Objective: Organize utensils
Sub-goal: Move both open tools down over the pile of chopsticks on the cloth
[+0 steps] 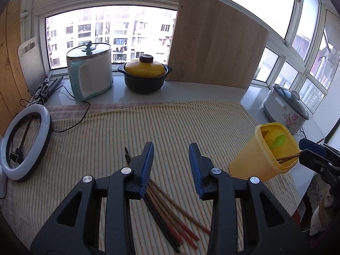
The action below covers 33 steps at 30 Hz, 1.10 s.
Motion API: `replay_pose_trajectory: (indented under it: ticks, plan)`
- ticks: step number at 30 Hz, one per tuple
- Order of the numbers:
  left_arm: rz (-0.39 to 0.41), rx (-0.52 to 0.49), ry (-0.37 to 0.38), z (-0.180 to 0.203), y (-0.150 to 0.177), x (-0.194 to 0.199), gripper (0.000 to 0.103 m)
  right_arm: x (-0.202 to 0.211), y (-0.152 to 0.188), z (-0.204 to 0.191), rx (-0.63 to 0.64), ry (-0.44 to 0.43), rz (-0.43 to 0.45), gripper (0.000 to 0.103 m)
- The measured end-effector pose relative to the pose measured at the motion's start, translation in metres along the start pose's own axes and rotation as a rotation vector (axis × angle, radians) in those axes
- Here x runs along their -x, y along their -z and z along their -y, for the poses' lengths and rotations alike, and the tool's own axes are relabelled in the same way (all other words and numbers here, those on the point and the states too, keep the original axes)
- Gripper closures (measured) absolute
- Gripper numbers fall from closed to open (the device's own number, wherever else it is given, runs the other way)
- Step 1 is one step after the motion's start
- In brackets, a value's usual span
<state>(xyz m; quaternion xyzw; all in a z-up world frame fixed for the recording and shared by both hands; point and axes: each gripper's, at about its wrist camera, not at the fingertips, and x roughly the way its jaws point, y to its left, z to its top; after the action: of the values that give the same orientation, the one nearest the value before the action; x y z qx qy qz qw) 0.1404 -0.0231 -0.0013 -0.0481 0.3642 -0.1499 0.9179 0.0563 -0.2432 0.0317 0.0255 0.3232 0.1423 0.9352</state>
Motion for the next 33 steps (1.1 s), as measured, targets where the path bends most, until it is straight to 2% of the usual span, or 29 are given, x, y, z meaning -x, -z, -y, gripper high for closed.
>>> replay_pose_trajectory:
  ticks: [7, 16, 21, 24, 33]
  plan:
    - [-0.116, 0.091, -0.029, -0.048, 0.029, -0.027, 0.069, -0.051, 0.014, -0.030, 0.042, -0.081, -0.136, 0.052]
    - [-0.276, 0.154, -0.023, -0.067, 0.059, -0.075, 0.069, -0.121, 0.044, -0.044, 0.044, -0.111, -0.343, 0.052]
    - [-0.316, 0.153, -0.037, -0.067, 0.064, -0.093, 0.069, -0.147, 0.057, -0.042, 0.024, -0.115, -0.423, 0.054]
    - [-0.340, 0.151, -0.039, -0.065, 0.065, -0.101, 0.069, -0.158, 0.063, -0.041, 0.010, -0.120, -0.459, 0.062]
    - [-0.358, 0.108, -0.083, -0.059, 0.065, -0.116, 0.076, -0.179, 0.067, -0.035, -0.020, -0.124, -0.512, 0.073]
